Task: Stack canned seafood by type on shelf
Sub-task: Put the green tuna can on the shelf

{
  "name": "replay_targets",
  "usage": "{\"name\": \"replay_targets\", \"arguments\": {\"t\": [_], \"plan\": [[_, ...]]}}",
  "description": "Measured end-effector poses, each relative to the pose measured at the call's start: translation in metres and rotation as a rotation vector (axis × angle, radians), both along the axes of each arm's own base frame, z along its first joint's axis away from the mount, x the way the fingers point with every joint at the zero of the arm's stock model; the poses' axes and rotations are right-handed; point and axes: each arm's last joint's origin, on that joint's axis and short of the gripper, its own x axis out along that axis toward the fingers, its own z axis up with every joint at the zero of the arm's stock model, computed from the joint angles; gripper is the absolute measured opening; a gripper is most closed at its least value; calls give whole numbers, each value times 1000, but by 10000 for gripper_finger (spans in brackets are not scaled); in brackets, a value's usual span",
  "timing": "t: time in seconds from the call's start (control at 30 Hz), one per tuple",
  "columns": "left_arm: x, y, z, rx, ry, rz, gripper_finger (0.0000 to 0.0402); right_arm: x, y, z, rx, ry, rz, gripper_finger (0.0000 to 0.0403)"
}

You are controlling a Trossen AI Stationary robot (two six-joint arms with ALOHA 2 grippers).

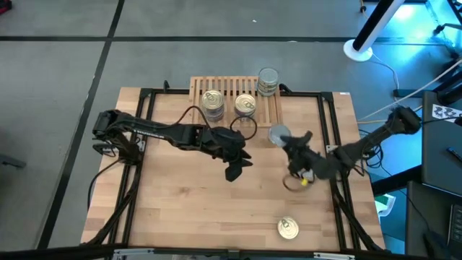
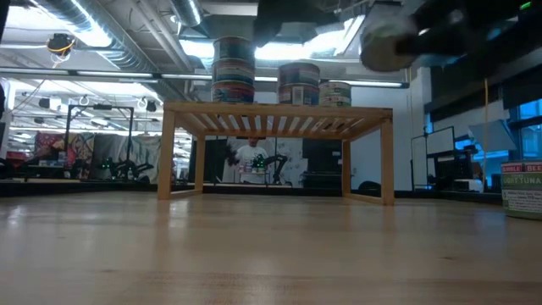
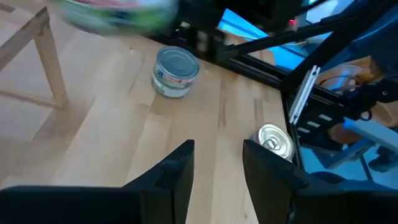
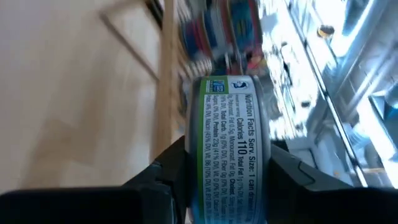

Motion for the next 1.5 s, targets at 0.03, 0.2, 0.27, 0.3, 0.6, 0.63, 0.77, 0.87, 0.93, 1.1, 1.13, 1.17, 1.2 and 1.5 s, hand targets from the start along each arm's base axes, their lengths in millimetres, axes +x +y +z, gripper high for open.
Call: {"name": "replay_targets", "arguments": {"t": [0.03, 0.2, 0.27, 0.3, 0.6, 0.63, 0.77, 0.87, 0.93, 1.1, 1.13, 1.17, 1.2, 1.5], "plan": [[0, 0, 0, 0, -5, 1, 131, 4, -8, 0, -9, 19, -19, 139], [1, 3, 0, 32, -7, -10, 131, 18, -47, -4, 25, 81, -80, 139], [1, 3, 0, 52, -8, -22, 131, 21, -61, -5, 35, 94, -106, 139], [1, 3, 0, 63, -9, -29, 131, 22, -67, -5, 34, 108, -112, 139], [1, 3, 0, 110, -12, -56, 131, 25, -109, -7, 108, 133, -114, 140], [1, 3, 0, 110, -12, -56, 131, 25, -112, -6, 117, 130, -108, 140], [1, 3, 0, 110, -13, -56, 131, 25, -121, -6, 140, 116, -91, 140], [1, 3, 0, 110, -13, -56, 131, 25, -125, -4, 156, 92, -67, 140], [1, 3, 0, 110, -13, -56, 131, 26, -128, -2, 169, 73, -30, 140], [1, 3, 0, 110, -13, -56, 131, 24, -140, -1, 181, 63, -11, 140], [1, 3, 0, 110, -13, -56, 131, 24, -142, -1, 183, 63, -17, 140], [1, 3, 0, 110, -13, -56, 131, 23, -144, -1, 186, 62, -21, 140], [1, 3, 0, 110, -13, -56, 131, 23, -146, -1, 189, 60, -22, 140], [1, 3, 0, 110, -13, -56, 131, 23, -147, -1, 220, 52, 69, 159]]}}
